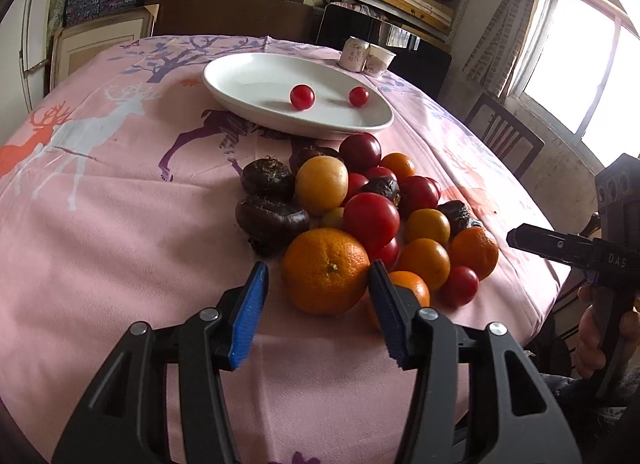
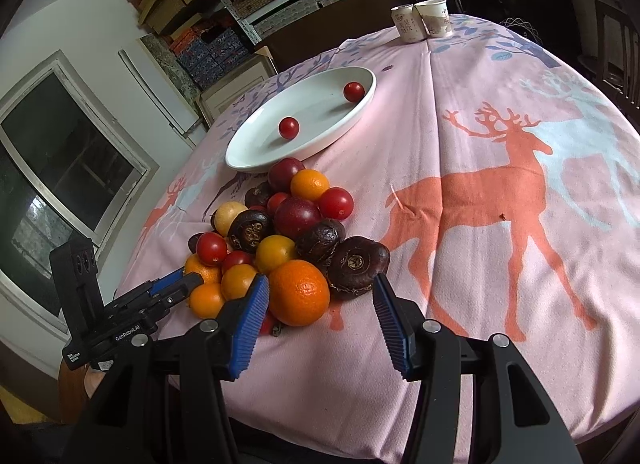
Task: Organize fruits
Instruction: 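Grasp an orange with the left tool while the right tool grasps another orange, then place both oranges on the white plate and open both tools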
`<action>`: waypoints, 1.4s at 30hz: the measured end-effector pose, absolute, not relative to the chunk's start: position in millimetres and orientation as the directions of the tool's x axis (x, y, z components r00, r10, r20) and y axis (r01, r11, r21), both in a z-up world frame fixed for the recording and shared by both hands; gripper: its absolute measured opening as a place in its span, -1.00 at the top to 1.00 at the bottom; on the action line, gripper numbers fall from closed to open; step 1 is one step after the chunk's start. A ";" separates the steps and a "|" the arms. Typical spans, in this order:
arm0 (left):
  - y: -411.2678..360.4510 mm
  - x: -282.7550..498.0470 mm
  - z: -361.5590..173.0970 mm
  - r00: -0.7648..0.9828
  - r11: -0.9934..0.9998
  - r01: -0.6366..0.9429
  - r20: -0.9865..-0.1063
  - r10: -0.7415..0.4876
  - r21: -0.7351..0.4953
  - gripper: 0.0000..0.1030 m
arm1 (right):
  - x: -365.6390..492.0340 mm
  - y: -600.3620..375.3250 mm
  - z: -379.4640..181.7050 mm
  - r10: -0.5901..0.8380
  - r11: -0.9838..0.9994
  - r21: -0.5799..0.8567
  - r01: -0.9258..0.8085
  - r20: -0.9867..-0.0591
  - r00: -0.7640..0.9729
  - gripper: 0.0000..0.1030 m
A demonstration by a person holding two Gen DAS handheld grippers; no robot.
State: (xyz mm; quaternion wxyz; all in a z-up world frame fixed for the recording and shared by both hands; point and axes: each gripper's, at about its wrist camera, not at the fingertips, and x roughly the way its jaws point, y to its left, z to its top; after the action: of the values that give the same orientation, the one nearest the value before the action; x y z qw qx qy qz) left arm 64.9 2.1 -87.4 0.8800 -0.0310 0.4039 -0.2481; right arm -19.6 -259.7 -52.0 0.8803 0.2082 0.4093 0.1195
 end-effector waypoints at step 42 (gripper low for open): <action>-5.3 143.9 -28.3 0.667 0.908 0.382 -0.628 -0.401 -0.174 0.13 | 98.2 -259.9 -6.6 0.420 0.867 0.488 -0.100 -0.609 0.673 0.21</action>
State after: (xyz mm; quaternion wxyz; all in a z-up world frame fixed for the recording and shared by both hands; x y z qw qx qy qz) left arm 143.9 -5.3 -28.3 0.9128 -0.0135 0.3474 -0.2144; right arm 98.2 -259.9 -6.6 0.8896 0.2125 0.3770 0.1460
